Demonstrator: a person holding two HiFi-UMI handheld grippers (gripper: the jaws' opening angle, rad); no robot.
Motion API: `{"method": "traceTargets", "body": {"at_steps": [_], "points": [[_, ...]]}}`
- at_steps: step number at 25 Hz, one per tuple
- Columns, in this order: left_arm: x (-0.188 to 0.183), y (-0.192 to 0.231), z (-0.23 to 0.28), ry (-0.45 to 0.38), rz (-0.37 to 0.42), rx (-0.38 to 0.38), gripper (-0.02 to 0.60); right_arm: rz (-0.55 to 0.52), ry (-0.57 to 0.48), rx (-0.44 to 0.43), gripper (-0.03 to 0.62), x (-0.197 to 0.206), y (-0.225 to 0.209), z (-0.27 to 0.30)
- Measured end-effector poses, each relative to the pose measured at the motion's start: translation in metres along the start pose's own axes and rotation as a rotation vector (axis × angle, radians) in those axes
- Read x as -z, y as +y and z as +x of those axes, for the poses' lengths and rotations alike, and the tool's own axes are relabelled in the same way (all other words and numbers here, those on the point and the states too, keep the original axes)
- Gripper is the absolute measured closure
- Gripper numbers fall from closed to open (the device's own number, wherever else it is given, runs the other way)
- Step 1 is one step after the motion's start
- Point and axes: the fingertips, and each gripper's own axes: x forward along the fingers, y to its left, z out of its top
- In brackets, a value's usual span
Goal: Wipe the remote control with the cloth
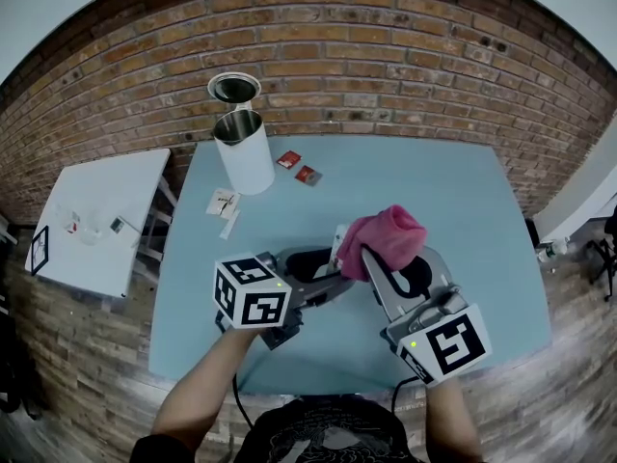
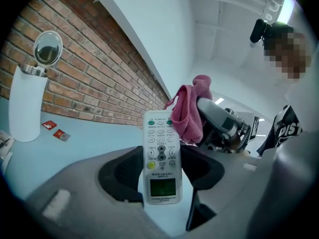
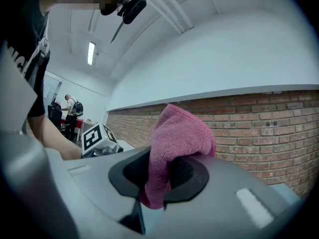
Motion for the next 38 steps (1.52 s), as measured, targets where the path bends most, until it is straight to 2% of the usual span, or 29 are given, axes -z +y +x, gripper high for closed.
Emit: {"method": "traceTargets", "body": {"at_steps": [8,12,15,18,21,29,34,38], "points": [[0.014,-0.010,0.005,0.076,0.107,-0.011,0.342,0.016,-0.011,0.016,0.530,-0.004,-0.012,-0.007],[0.017,-0.009,0.006,0.107,0.179,-0.041,0.342,0.042,-0.034,0.036,0.529,-0.015,-0.026,-0.015],[0.017,-0.007,0.005,0.111,0.219,-0.063,0.342,0.056,-0.013,0.023,0.530,-0.010,-0.028,-0.016],[0.023,-0.009,0.005,0.152,0.303,-0.073,0.342,0.068,0.003,0.006,0.529,-0.003,-0.024,-0.016],[0.029,-0.014,0.005,0.192,0.387,-0.062,0.342,0.066,0.018,-0.013,0.529,0.000,-0.021,-0.015],[0.036,-0.029,0.008,0.233,0.524,-0.027,0.342,0.075,0.020,-0.024,0.529,0.000,-0.023,-0.012],[0.041,-0.037,0.007,0.226,0.541,0.000,0.343,0.106,0.011,-0.035,0.529,0.000,-0.024,-0.010],[0.044,-0.044,0.005,0.225,0.554,0.022,0.342,0.229,-0.045,-0.037,0.529,-0.007,-0.036,-0.014]]}}
